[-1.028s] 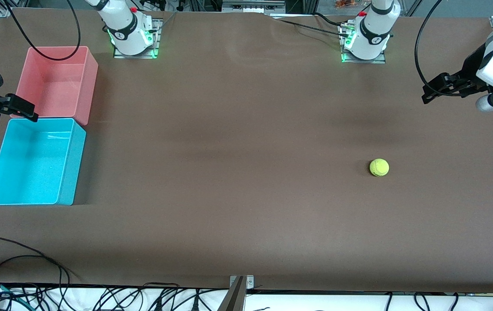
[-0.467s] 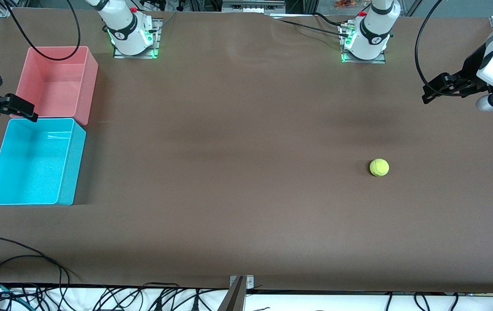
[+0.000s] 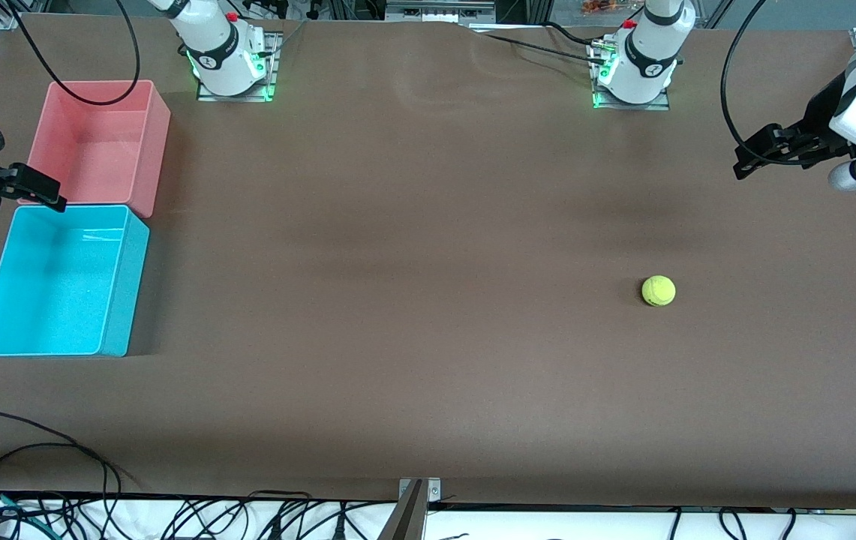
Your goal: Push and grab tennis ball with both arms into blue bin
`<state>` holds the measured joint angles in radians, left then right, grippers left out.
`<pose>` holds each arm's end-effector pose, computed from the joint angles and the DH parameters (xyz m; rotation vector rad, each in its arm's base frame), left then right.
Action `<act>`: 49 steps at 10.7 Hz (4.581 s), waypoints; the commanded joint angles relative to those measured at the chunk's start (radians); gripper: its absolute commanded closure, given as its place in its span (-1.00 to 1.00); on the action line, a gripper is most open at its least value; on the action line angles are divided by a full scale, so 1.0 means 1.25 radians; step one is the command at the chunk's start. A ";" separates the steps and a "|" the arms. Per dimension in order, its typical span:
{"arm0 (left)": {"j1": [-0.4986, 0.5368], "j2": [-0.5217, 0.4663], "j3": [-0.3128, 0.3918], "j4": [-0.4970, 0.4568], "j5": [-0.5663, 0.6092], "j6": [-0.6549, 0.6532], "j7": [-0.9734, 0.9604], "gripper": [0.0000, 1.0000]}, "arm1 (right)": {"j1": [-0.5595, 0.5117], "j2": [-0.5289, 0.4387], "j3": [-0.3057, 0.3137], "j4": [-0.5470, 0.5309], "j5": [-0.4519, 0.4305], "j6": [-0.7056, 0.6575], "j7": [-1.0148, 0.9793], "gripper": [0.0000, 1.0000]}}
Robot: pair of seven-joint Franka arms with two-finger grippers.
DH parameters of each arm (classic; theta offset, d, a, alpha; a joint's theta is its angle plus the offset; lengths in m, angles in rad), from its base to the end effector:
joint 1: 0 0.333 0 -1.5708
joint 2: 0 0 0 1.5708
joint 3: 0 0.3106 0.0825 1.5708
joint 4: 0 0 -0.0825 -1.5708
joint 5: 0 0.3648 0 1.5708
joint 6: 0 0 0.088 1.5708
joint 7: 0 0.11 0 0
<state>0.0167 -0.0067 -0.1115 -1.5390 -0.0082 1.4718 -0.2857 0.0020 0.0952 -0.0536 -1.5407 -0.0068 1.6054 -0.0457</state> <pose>0.5205 -0.0507 0.6255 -3.1218 -0.2980 0.0954 0.5649 -0.0285 0.5804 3.1308 -0.0084 -0.0484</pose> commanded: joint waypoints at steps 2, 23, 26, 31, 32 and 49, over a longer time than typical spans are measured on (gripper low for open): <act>-0.004 0.008 -0.003 0.019 -0.007 -0.005 0.000 -1.00 | -0.005 0.011 -0.001 0.025 0.015 -0.012 -0.014 -1.00; 0.080 -0.053 -0.003 -0.349 -0.009 0.275 0.063 -1.00 | -0.006 0.015 -0.007 0.025 0.018 -0.011 -0.024 -1.00; 0.076 -0.030 -0.003 -0.417 0.032 0.379 0.067 -1.00 | -0.006 0.015 -0.011 0.025 0.019 -0.011 -0.024 -1.00; 0.053 0.048 -0.003 -0.456 0.038 0.514 0.064 -1.00 | -0.006 0.015 -0.011 0.025 0.019 -0.011 -0.027 -1.00; 0.044 0.064 -0.003 -0.459 0.038 0.553 0.064 -1.00 | -0.006 0.015 -0.011 0.025 0.019 -0.011 -0.027 -1.00; 0.071 0.210 0.003 -0.446 0.034 0.652 0.941 1.00 | -0.006 0.017 -0.012 0.025 0.019 -0.011 -0.027 -1.00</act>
<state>0.0582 0.2118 -0.1056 -2.1149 0.0973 2.2487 0.6107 -0.0001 0.1014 -0.0664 -1.5406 -0.0019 1.6054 -0.0577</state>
